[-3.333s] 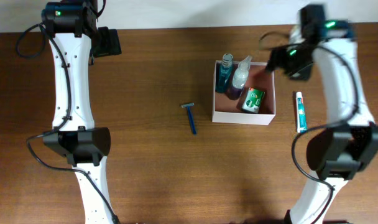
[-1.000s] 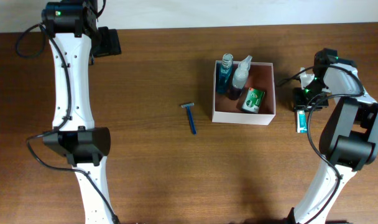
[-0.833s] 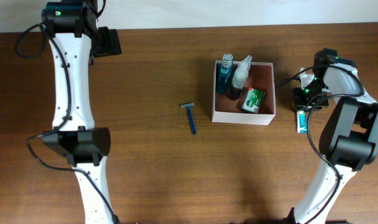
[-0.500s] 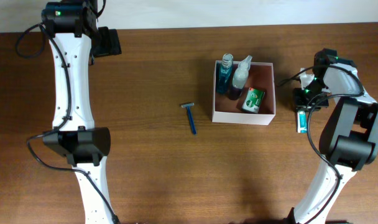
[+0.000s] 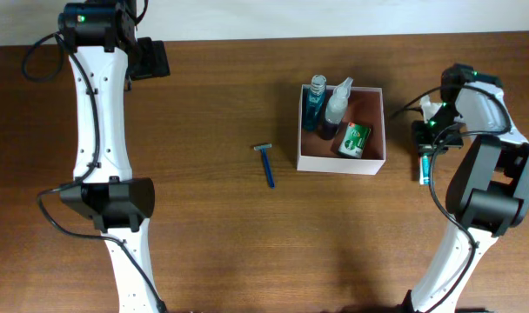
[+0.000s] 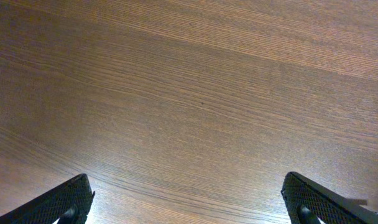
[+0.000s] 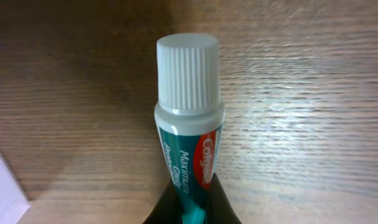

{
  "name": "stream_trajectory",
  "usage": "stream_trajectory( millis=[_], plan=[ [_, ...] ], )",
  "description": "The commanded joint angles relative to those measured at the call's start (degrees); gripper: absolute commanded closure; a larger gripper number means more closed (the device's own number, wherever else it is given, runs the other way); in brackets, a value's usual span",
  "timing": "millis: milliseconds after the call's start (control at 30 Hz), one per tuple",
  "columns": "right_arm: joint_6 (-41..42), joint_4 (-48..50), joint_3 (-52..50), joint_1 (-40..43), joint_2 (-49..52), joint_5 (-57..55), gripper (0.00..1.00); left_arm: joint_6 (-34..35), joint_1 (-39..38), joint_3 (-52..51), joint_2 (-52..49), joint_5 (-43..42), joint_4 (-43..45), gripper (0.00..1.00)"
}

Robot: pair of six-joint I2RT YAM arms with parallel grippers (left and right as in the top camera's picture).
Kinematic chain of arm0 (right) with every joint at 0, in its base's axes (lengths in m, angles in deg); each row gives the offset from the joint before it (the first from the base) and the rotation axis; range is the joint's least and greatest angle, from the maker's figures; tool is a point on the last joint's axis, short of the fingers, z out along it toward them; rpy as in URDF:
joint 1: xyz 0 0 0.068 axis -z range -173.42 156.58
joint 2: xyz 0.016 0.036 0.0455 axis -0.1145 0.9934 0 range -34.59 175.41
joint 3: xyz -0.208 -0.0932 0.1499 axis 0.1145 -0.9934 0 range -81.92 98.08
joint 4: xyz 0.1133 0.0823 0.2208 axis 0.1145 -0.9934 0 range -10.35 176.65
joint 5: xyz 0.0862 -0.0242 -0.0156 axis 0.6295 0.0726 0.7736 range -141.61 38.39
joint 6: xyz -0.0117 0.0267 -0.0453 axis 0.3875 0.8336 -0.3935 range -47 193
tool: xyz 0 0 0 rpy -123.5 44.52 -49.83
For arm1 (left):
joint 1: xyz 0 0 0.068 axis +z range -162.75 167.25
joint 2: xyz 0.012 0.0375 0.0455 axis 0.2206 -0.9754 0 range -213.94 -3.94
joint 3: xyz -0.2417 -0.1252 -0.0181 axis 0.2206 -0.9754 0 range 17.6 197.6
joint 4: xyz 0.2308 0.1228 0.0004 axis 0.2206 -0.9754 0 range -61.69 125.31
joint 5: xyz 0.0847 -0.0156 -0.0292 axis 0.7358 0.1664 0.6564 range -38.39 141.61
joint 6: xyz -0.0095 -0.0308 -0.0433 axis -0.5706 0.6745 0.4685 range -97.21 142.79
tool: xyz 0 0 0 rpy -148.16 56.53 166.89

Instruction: Pack container

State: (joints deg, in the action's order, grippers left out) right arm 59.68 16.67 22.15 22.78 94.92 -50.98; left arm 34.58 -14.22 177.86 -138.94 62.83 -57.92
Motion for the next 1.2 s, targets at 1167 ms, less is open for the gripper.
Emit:
stream_trajectory(
  millis=[1167],
  plan=[
    [31.32,-9.97,11.82,-4.2,0.2,-0.85,0.74,0.55,0.15,-0.13,0.87,0.61,-0.04,0.01]
  ],
)
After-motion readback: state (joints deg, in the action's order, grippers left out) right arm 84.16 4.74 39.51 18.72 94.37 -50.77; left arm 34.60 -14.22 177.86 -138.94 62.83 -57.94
